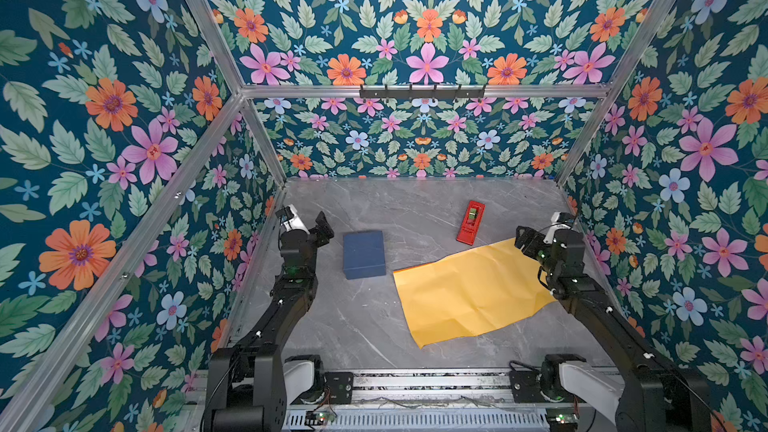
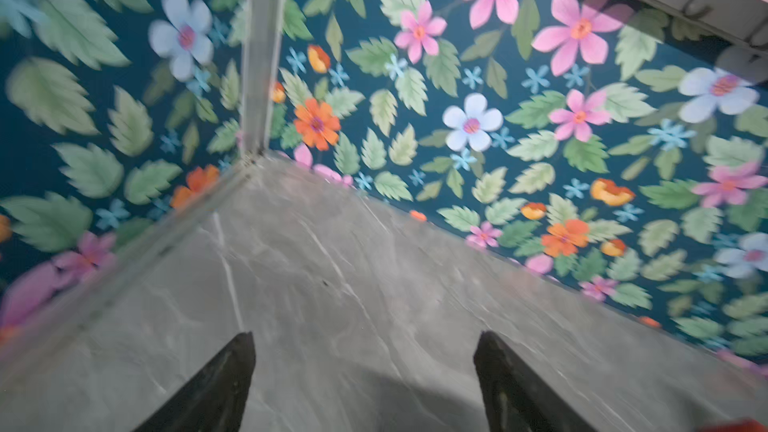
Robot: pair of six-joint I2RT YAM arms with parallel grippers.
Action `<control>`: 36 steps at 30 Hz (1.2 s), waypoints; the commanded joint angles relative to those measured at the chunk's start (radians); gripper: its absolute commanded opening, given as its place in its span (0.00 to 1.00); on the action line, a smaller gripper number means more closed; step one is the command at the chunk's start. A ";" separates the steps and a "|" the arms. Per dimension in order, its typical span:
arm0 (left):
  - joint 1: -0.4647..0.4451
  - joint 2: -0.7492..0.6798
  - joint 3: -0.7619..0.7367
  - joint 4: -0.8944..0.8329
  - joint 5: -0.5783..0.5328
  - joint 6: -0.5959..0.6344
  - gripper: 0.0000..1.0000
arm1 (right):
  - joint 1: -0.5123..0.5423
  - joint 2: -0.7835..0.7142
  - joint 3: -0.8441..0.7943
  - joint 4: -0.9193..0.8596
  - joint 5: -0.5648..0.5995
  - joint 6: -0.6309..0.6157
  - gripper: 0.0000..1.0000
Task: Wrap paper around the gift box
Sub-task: 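Grasp the yellow paper's edges with both grippers and lift them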
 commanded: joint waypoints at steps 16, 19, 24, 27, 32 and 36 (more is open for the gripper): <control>-0.660 0.148 -0.013 -0.369 0.234 -0.391 0.74 | 0.159 0.207 0.095 -0.526 -0.427 0.045 0.63; -0.688 0.184 -0.019 -0.354 0.237 -0.413 0.66 | 0.160 0.219 0.084 -0.516 -0.440 0.041 0.60; -0.705 0.208 -0.038 -0.389 0.233 -0.426 0.64 | 0.161 0.219 0.059 -0.485 -0.437 0.044 0.57; -0.713 0.190 -0.056 -0.418 0.207 -0.430 0.64 | 0.160 0.229 0.047 -0.477 -0.437 0.043 0.56; -0.717 0.200 -0.066 -0.403 0.242 -0.424 0.66 | 0.161 0.240 0.017 -0.444 -0.438 0.056 0.54; -0.718 0.229 -0.072 -0.349 0.275 -0.433 0.65 | 0.160 0.237 -0.012 -0.413 -0.441 0.081 0.52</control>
